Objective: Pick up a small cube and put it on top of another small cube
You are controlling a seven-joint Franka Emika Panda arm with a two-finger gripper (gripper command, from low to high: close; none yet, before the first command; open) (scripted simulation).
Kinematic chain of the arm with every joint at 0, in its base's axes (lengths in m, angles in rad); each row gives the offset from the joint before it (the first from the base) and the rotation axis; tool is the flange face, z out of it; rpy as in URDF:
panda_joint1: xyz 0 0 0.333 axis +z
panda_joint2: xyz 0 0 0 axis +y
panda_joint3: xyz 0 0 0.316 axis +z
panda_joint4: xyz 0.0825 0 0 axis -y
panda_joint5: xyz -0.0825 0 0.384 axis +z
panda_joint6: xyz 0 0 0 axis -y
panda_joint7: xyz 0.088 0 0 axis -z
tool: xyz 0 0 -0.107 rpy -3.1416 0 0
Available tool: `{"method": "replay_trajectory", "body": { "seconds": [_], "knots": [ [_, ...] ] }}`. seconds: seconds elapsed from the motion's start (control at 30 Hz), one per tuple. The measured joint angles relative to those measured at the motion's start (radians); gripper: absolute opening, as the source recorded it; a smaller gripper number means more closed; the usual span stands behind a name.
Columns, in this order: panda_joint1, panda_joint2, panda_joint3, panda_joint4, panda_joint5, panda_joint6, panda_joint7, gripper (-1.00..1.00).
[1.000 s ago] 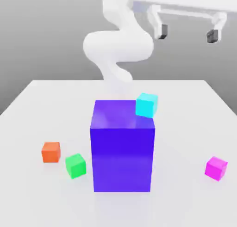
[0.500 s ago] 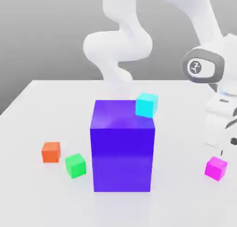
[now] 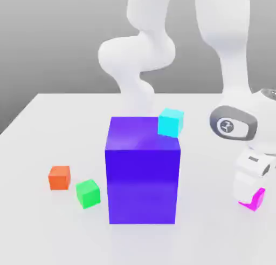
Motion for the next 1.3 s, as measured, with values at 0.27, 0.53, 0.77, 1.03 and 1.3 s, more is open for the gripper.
{"method": "replay_trajectory", "body": {
  "seconds": [0.27,0.53,0.77,1.03,1.3],
  "knots": [
    [-0.156,-0.163,0.082,0.021,0.255,-0.19,-0.102,-1.0],
    [-0.33,-0.209,-0.059,0.093,0.481,-0.292,0.082,-1.0],
    [-0.494,-0.275,-0.186,0.107,0.662,-0.344,0.284,-1.0],
    [-0.706,-0.427,-0.266,-0.006,0.775,-0.354,0.615,-1.0],
    [-0.799,-0.575,-0.246,-0.25,0.617,-0.272,0.85,-1.0]
  ]
}}
